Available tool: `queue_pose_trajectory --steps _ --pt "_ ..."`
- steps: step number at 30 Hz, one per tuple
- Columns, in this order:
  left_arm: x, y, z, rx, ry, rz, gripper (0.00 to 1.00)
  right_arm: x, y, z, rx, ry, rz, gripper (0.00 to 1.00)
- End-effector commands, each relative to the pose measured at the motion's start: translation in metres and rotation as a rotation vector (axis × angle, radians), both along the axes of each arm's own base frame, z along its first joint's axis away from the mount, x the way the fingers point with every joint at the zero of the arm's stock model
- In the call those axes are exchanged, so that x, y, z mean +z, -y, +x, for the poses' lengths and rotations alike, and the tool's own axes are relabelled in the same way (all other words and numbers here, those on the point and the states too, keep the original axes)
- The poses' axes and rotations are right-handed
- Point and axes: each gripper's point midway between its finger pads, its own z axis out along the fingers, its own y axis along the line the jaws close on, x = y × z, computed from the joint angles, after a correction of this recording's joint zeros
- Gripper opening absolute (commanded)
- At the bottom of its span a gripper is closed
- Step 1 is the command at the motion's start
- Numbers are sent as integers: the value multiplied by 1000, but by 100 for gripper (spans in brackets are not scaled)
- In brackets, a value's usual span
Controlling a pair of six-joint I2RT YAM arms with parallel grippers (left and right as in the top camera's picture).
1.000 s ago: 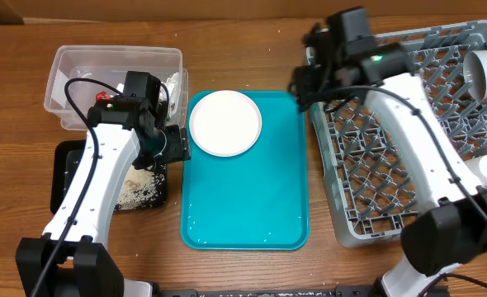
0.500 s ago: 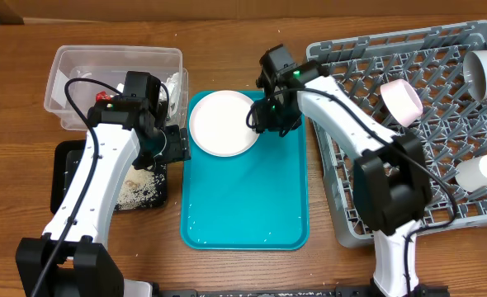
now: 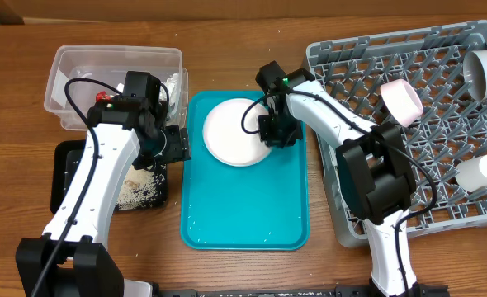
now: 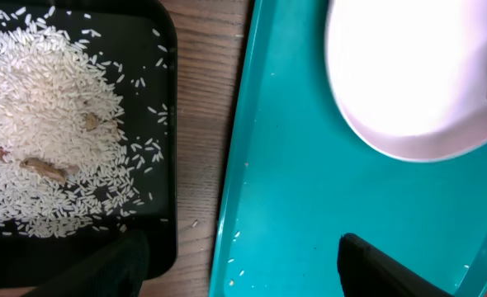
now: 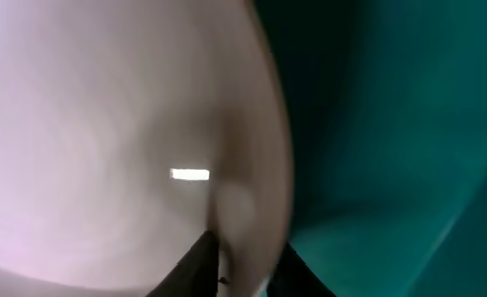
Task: Sort waste into correct bins and load items into the dishwasher
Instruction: 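Reach the right gripper to the white plate and grasp its rim, then lift the white plate with the right gripper into the dish rack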
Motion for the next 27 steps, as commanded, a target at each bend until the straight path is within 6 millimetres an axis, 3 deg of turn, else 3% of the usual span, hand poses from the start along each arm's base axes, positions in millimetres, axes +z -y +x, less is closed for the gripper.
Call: queue_pose_trajectory --steps 1,4,8,11,16,18,22,25,27 --pt "1 0 -1 -13 7 11 75 -2 21 5 -68 6 -87 13" --pt "1 0 -1 -13 7 11 75 -1 26 3 -78 -8 -95 8" --pt "1 0 -1 -13 4 12 75 16 28 3 -64 13 -82 4" --pt "1 0 -1 -13 4 12 75 45 26 9 -12 84 -48 4" --pt "1 0 -1 -13 4 12 75 119 38 24 -12 280 -19 4" --pt "1 0 -1 -13 4 12 75 156 56 34 -47 398 -49 4" --pt "1 0 -1 -13 4 12 75 226 116 53 -174 654 -213 4" --pt "1 0 -1 -13 6 12 75 263 163 59 -256 785 -373 4" --pt "1 0 -1 -13 8 11 75 278 194 60 -314 830 -502 4"
